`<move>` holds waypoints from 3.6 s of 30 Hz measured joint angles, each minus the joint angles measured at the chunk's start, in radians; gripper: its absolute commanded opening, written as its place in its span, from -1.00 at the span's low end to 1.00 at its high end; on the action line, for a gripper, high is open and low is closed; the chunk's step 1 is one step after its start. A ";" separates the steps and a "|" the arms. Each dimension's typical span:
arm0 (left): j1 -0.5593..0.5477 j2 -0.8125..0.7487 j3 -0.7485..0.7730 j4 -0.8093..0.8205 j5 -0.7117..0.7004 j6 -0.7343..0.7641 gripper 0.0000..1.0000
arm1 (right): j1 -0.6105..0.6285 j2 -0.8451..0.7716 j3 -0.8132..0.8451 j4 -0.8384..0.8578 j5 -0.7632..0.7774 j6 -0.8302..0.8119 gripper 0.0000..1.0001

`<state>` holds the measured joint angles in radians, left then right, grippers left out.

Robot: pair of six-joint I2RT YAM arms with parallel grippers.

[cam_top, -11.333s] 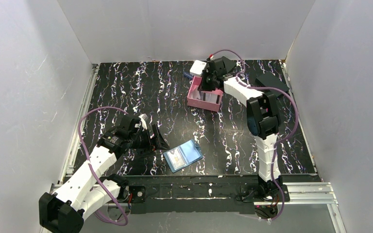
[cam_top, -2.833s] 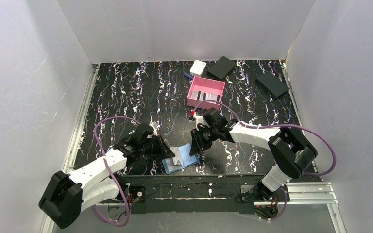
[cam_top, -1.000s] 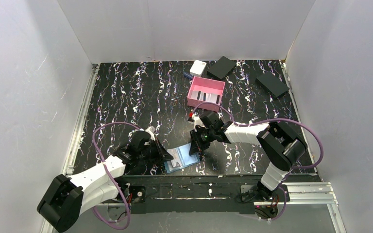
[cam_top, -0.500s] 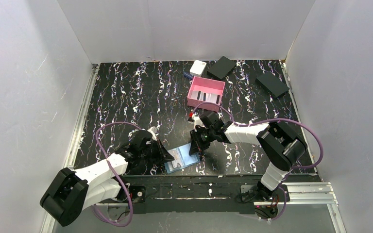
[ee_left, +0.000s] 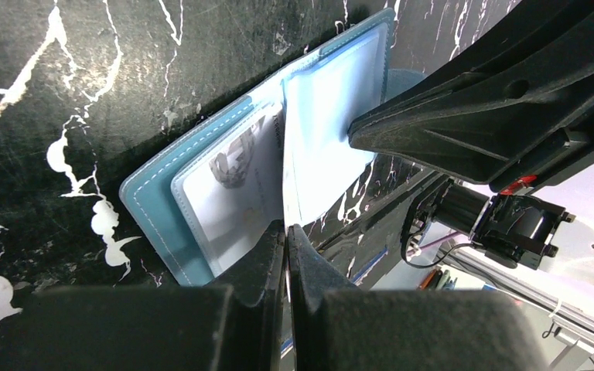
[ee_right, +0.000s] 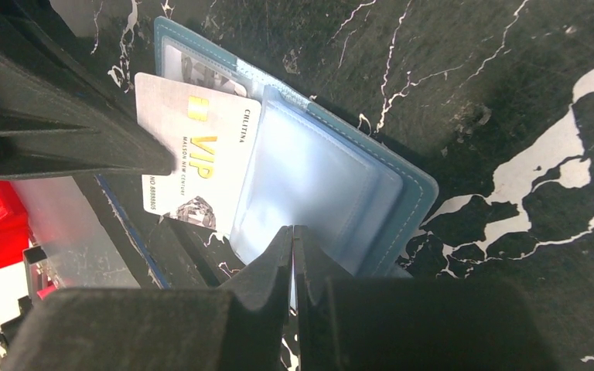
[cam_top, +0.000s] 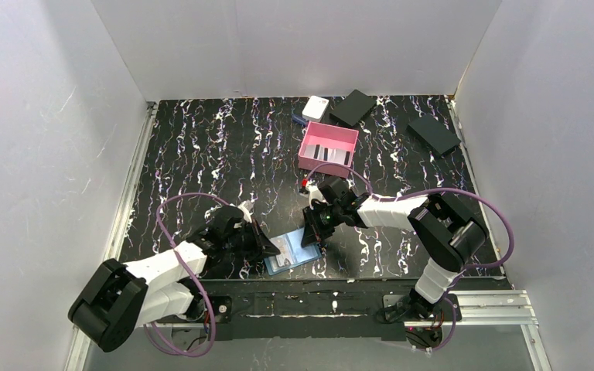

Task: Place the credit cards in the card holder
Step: Insert the credit card into the card holder.

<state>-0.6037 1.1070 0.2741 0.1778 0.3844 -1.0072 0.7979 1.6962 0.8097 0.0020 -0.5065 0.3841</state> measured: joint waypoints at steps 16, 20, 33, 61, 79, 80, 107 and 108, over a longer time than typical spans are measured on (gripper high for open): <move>-0.002 -0.055 -0.023 0.025 -0.003 -0.023 -1.00 | 0.000 -0.001 0.000 -0.004 0.010 0.010 -0.78; -0.002 -0.055 -0.023 0.025 -0.003 -0.034 -1.00 | 0.000 -0.001 0.000 -0.004 0.010 0.010 -0.78; -0.001 0.038 -0.023 0.070 0.035 -0.071 -1.00 | 0.000 -0.001 0.000 -0.004 0.010 0.010 -0.79; 0.015 0.101 -0.023 0.167 0.058 -0.062 -1.00 | -0.002 -0.001 -0.001 -0.004 0.008 0.010 -0.79; 0.039 0.159 -0.019 0.223 0.079 -0.061 -1.00 | -0.002 -0.001 -0.001 -0.003 0.008 0.010 -0.80; 0.039 0.164 -0.019 0.230 0.081 -0.066 -1.00 | -0.002 -0.001 -0.001 -0.003 0.008 0.010 -0.80; -0.022 0.294 0.024 0.295 0.084 -0.179 -0.29 | -0.001 -0.039 0.065 -0.192 0.116 0.001 -0.57; -0.023 0.281 0.027 0.278 0.079 -0.181 -0.23 | -0.002 -0.045 0.070 -0.211 0.130 -0.002 -0.55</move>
<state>-0.6262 1.3884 0.3007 0.4563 0.4636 -1.1881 0.7962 1.6511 0.8794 -0.2090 -0.3769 0.3819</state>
